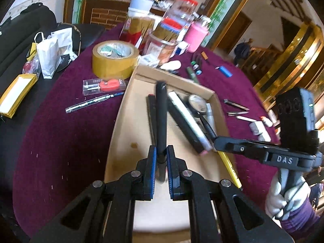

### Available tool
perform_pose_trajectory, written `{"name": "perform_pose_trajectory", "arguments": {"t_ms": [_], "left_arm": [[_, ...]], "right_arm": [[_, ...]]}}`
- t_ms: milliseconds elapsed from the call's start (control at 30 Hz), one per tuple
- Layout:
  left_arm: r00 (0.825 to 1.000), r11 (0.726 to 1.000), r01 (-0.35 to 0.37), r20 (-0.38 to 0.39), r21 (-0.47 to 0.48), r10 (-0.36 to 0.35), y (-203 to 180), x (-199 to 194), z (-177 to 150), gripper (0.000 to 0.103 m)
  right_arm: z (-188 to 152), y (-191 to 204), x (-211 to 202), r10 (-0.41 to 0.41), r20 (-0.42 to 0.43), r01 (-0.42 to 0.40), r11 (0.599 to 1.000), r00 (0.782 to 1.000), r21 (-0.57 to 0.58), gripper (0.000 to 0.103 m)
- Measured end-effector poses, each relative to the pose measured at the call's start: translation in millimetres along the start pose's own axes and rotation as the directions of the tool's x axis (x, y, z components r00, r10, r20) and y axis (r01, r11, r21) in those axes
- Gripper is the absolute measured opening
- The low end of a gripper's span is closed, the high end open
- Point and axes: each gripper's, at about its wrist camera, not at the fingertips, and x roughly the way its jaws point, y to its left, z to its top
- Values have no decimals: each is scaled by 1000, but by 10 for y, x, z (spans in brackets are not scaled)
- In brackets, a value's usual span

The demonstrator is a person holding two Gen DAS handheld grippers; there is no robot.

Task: Organize rigid objects
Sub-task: 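Carry both pens into the cardboard tray and open both tools, then withdraw both tools from the tray toward the white chargers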

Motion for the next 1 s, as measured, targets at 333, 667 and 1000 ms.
{"name": "perform_pose_trajectory", "arguments": {"t_ms": [333,667,1000], "left_arm": [[996,998,-58,-70,-21,56,37,528,333,9],[997,996,-71,16,-47,71,-36,343,350,65],[993,999,-47,106,4,46,-628,-96,80,77]], "right_arm": [[399,-126,534,-87,-30,88,996,996,26,11],[514,-211,584,-132,-8,132,991,991,35,38],[211,-258,-469,-181,209,195,980,961,-46,81]]}}
